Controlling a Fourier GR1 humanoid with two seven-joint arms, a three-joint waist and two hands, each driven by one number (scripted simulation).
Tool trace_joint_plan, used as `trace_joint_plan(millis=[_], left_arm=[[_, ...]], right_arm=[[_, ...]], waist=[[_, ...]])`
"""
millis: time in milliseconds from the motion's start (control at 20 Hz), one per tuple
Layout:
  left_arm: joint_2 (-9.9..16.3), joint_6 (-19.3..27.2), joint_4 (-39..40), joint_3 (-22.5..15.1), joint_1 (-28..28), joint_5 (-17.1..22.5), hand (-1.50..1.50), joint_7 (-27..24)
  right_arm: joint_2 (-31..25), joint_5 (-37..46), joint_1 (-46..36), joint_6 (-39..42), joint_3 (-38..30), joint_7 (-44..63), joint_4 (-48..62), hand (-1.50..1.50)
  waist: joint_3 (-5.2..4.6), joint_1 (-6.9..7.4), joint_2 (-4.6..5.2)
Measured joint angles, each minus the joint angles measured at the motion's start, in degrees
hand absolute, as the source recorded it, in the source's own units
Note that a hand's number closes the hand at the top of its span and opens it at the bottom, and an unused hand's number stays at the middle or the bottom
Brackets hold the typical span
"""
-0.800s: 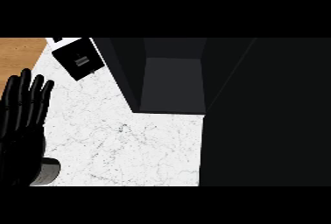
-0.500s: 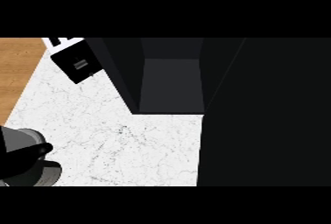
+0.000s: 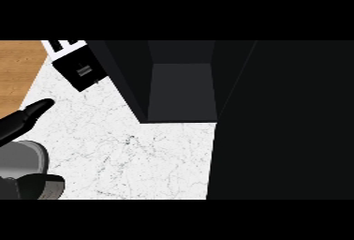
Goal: Pick up the wine, place it into the cabinet and close the cabinet
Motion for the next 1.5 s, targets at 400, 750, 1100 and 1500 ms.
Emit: trace_joint_plan(millis=[400, 750, 1100, 1500], left_arm=[[-0.80, 6.05, -3.79, -7.05, -7.94, -14.16, -1.50, 15.88], [-2.77, 7.13, -5.80, -11.55, -12.32, -23.93, -1.50, 25.08], [-4.01, 6.40, -7.53, -12.78, -15.34, -31.73, -1.50, 30.93], [-4.21, 4.90, -10.21, -13.02, -16.30, -38.07, -1.50, 34.85]], right_arm=[[0.44, 1.44, 0.84, -1.04, 3.36, 4.26, -2.78, -1.50], [1.21, 2.84, 0.12, -3.37, 7.16, 8.21, -4.37, -1.50], [1.04, 3.56, -0.80, -5.37, 8.80, 10.03, -4.79, -1.50], [-0.20, 3.83, -2.60, -6.85, 8.77, 13.10, -5.30, -1.50]], waist=[[0.04, 0.25, 0.01], [0.01, 0.30, -0.08], [0.01, 0.26, -0.12], [0.00, 0.22, -0.17]])
